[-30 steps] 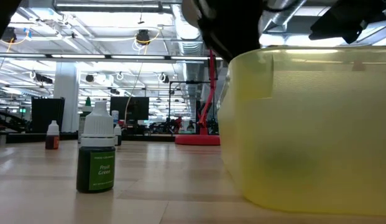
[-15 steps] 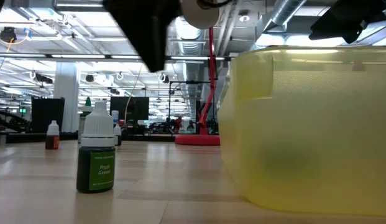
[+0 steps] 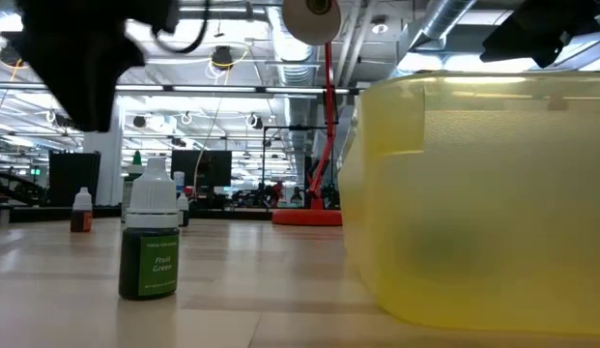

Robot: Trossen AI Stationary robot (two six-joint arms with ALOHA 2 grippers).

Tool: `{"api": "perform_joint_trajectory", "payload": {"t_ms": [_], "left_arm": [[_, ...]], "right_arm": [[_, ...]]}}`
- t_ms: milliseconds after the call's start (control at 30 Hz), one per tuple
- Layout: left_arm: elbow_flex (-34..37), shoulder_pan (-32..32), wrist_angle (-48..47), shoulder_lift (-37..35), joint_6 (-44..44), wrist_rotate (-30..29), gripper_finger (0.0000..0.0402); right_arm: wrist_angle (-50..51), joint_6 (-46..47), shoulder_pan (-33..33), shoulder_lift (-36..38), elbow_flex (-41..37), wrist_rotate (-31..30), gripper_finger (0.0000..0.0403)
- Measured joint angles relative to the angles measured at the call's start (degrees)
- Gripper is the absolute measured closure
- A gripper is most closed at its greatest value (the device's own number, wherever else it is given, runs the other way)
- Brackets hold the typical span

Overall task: Pick & Place food coloring
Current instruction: Put the orange food coloring into the yellow bin

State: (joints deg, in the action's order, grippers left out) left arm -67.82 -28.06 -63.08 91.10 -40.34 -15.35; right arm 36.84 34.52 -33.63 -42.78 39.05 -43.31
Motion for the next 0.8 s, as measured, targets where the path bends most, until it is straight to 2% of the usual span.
{"api": "perform_joint_trajectory", "payload": {"t_ms": [167,300,500,800], "left_arm": [[13.1,3.0,5.69,-10.46,-10.2,0.98,0.0255],[19.91,4.92,7.43,-14.87,-17.09,-1.54,0.0255],[26.08,7.41,11.44,-15.73,-20.23,-3.07,0.0249],[31.95,10.09,19.4,-15.73,-19.37,-4.18,0.0241]], "right_arm": [[0.0,0.0,0.0,0.02,0.0,-0.02,0.0274],[-0.01,0.0,0.0,0.02,0.0,-0.02,0.0274],[-0.02,0.0,0.0,0.0,0.0,-0.02,0.0274],[-0.02,0.0,0.0,0.0,0.0,-0.02,0.0274]]}}
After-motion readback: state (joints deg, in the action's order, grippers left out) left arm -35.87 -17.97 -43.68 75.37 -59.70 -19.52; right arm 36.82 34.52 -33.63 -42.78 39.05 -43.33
